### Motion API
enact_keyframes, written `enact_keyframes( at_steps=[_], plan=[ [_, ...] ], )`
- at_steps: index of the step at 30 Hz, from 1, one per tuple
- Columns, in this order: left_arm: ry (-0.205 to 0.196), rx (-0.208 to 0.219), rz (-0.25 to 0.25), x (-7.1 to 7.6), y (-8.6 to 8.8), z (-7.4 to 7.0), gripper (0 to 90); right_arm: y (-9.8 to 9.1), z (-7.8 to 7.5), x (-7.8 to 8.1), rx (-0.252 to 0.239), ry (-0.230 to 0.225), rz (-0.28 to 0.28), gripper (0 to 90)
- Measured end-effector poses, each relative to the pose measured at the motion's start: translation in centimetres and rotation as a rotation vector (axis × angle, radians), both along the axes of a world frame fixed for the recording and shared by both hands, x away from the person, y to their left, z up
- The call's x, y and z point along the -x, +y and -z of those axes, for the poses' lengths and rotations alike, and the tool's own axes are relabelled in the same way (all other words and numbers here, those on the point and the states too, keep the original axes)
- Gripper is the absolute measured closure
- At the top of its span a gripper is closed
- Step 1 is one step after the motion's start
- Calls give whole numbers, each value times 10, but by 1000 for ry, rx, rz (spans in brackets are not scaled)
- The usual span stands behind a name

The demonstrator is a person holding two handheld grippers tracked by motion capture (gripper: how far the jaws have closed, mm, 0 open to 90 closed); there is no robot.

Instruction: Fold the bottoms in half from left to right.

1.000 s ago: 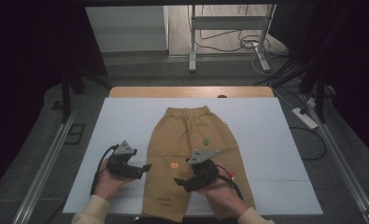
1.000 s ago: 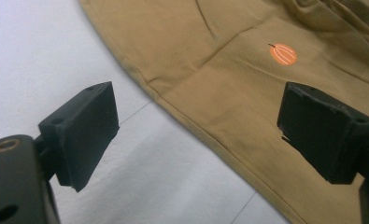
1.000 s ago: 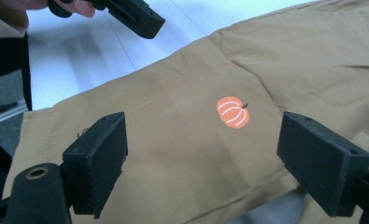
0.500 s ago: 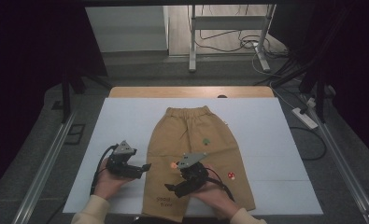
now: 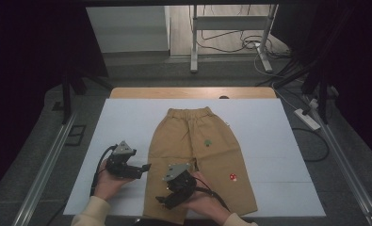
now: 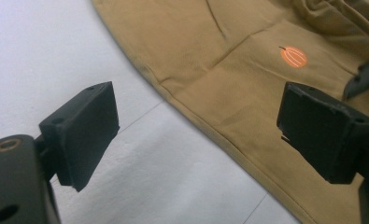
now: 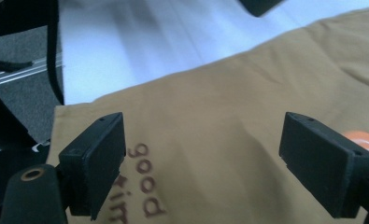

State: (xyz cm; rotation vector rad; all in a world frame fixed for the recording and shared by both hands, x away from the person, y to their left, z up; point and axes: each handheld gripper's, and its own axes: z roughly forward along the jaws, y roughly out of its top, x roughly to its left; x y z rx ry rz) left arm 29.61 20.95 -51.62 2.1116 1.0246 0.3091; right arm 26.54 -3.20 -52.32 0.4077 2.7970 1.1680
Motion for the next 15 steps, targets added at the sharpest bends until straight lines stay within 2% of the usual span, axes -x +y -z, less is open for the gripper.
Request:
enact_keyframes(
  at_steps=[8, 11, 14, 15],
  plan=[
    [1, 2, -7, 0, 2, 0, 129, 19, 4, 11, 14, -3, -46, 163],
    [2, -5, -4, 0, 1, 1, 131, 26, 7, 14, 10, 9, -56, 163],
    [3, -11, -3, 0, 0, 1, 132, 32, 8, 17, 25, 3, -68, 163],
    [2, -13, -2, 0, 0, 1, 132, 36, 10, 19, 16, 8, -72, 163]
  ],
)
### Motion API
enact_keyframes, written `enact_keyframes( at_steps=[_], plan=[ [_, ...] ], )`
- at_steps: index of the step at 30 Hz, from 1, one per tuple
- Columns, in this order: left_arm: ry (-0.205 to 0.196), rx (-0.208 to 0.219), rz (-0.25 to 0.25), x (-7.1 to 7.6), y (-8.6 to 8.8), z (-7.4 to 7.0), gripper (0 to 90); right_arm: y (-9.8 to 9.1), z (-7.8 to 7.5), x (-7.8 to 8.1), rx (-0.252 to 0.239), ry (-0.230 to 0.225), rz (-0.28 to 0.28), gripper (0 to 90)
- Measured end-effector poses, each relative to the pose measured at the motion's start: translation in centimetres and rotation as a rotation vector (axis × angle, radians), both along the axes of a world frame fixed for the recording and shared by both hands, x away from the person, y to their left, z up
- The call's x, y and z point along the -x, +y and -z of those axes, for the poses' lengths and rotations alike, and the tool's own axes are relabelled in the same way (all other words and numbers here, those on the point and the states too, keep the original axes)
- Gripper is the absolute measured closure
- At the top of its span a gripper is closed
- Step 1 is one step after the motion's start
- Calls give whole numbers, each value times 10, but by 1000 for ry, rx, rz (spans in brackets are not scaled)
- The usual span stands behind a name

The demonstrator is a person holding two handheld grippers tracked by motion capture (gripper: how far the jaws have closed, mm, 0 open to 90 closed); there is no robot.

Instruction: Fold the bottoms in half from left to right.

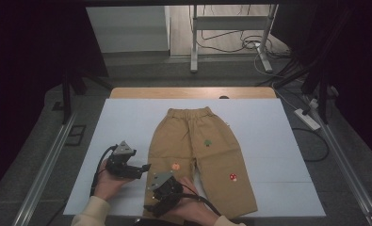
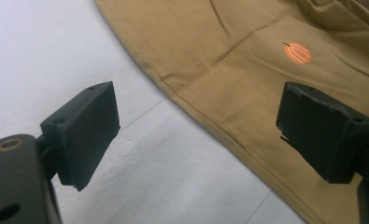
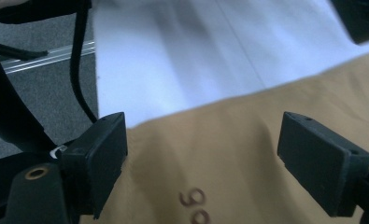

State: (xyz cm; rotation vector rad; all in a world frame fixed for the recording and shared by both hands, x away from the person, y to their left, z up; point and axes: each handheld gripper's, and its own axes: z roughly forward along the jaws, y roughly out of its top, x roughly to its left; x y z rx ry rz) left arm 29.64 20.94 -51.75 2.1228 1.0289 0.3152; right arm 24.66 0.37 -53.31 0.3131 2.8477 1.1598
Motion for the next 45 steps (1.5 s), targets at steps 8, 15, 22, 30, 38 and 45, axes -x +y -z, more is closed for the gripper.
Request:
enact_keyframes(
  at_steps=[8, 15, 22, 30, 38, 45],
  plan=[
    [0, -5, 1, 0, 2, 0, 133, 15, 6, 8, 32, -24, -20, 163],
    [-1, 0, -7, 1, 4, 0, 134, 13, 5, 5, 52, -14, 4, 238],
    [-1, 3, -8, 1, 4, 0, 139, 7, 4, -1, 47, -24, 37, 389],
    [-1, 0, -5, 1, 3, 0, 139, 3, 0, -5, 68, -21, 53, 597],
    [1, -3, -6, 1, 2, 1, 139, 0, -2, -5, 73, 7, 18, 856],
    [2, -5, -5, 1, 3, 1, 141, -3, -3, -6, 49, 15, -4, 883]
  ],
)
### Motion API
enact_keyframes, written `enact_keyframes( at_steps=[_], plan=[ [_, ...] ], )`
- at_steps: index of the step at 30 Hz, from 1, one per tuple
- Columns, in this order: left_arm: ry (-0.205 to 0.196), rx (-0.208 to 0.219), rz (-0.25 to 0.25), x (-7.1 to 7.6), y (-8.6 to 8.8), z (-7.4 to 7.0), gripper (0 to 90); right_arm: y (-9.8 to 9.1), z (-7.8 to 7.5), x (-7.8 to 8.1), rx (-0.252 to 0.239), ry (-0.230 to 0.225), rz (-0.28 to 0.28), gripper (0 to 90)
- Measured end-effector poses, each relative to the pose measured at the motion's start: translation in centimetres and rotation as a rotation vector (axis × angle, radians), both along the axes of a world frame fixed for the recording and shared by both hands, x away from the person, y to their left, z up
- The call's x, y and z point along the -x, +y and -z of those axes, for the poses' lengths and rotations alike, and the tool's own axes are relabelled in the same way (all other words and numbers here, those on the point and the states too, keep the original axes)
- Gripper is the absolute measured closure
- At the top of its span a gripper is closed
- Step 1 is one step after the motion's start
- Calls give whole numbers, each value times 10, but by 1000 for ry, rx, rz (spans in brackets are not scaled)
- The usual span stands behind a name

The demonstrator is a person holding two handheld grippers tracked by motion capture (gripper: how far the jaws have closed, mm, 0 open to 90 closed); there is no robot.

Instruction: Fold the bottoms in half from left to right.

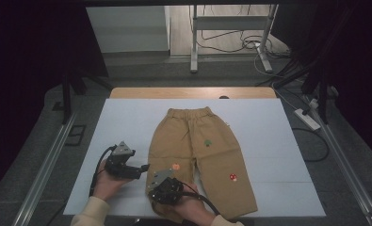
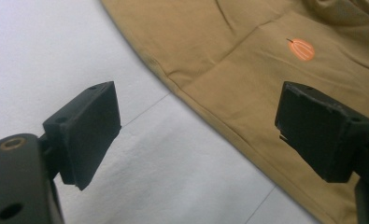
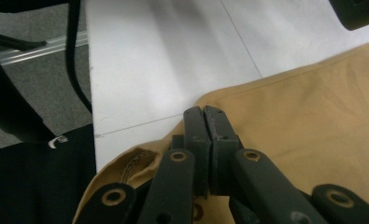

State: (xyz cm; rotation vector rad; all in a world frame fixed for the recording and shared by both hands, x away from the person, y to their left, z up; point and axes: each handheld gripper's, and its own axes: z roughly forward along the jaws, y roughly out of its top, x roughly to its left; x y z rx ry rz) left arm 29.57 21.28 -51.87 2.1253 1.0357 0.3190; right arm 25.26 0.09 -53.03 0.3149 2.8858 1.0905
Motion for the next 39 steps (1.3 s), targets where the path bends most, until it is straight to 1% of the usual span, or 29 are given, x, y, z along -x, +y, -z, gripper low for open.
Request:
enact_keyframes(
  at_steps=[4, 5, 6, 8, 9, 13, 14, 17, 18, 19, 21, 24, 26, 28, 29, 30, 32, 35, 37, 39],
  plan=[
    [1, 5, -7, 0, 1, 0, 141, -4, -5, 1, -26, -19, -6, 884],
    [1, 5, -8, 0, 1, 0, 141, -5, -7, 1, -22, -25, -5, 884],
    [0, 4, -8, 0, 1, 0, 141, -6, -8, 1, -37, -27, -2, 884],
    [-1, 2, -7, -1, 1, 1, 141, -11, -13, 1, -41, -34, 4, 884],
    [0, 1, -7, -1, 0, 1, 141, -13, -15, 2, -56, -37, 8, 884],
    [18, 12, -16, -6, -3, 3, 141, -23, -20, 3, -65, -48, 21, 884],
    [20, 14, -22, -7, -4, 3, 140, -26, -20, 3, -60, -51, 23, 884],
    [32, 50, -43, -14, -5, 3, 139, -31, -19, 3, -63, -52, 33, 884],
    [39, 54, -48, -18, -6, 3, 139, -32, -19, 3, -64, -52, 35, 884],
    [47, 56, -50, -20, -7, 3, 136, -32, -19, 3, -60, -53, 32, 884],
    [58, 74, -54, -26, -9, 4, 134, -33, -19, 2, -59, -52, 32, 884],
    [63, 75, -55, -33, -12, 4, 132, -34, -19, 3, -66, -49, 37, 884],
    [61, 79, -51, -37, -15, 3, 133, -34, -18, 3, -62, -50, 36, 884],
    [52, 55, -42, -40, -19, 1, 134, -34, -18, 3, -60, -50, 34, 884],
    [52, 56, -42, -43, -20, 0, 134, -35, -18, 3, -61, -47, 34, 883],
    [54, 67, -44, -46, -21, 0, 134, -35, -18, 2, -60, -46, 32, 883],
    [52, 60, -49, -51, -23, 0, 142, -35, -17, 2, -64, -44, 34, 884],
    [69, 55, -58, -59, -24, 2, 144, -35, -17, 3, -64, -44, 35, 883],
    [83, 63, -60, -64, -24, 3, 146, -36, -16, 3, -63, -45, 36, 884],
    [86, 64, -70, -69, -25, 5, 153, -36, -17, 3, -58, -46, 36, 883]
  ],
)
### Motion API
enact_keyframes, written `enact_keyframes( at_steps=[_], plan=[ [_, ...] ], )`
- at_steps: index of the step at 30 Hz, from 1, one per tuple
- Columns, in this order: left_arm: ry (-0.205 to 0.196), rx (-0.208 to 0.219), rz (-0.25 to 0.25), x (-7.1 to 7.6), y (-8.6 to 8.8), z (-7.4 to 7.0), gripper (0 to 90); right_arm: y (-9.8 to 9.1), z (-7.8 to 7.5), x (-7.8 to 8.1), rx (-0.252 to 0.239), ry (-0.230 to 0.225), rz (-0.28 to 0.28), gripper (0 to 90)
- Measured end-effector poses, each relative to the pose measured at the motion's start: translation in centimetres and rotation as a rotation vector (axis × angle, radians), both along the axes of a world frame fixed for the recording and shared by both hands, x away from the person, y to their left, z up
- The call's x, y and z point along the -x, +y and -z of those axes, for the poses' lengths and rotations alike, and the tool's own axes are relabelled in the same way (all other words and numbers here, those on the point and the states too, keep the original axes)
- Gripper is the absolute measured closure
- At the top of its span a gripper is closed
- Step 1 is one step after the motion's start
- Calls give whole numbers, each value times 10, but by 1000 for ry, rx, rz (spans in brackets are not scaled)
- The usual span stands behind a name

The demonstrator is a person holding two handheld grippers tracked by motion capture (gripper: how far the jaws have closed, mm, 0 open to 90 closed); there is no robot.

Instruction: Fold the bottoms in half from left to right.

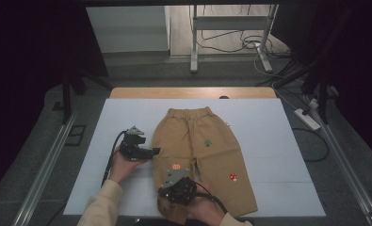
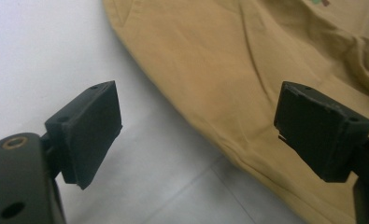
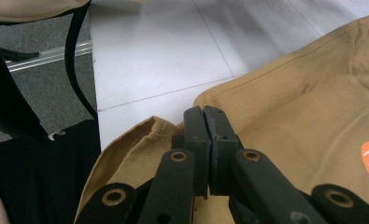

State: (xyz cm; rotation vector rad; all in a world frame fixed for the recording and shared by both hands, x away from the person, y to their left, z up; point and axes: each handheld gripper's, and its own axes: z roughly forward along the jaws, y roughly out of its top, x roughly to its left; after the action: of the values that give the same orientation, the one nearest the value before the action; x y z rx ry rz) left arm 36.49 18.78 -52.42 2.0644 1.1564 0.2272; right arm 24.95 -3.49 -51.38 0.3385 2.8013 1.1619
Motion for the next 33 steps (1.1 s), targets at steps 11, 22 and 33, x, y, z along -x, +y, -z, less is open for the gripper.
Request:
enact_keyframes(
  at_steps=[11, 22, 33],
  plan=[
    [73, -37, 46, -11, -10, 11, 476, 0, 0, 1, 2, -5, -1, 883],
    [86, 47, 75, -9, -9, 6, 857, -5, 0, 0, 1, -8, 5, 882],
    [45, 111, 93, -10, -13, -10, 860, -22, -9, -3, -38, -11, 32, 883]
  ],
)
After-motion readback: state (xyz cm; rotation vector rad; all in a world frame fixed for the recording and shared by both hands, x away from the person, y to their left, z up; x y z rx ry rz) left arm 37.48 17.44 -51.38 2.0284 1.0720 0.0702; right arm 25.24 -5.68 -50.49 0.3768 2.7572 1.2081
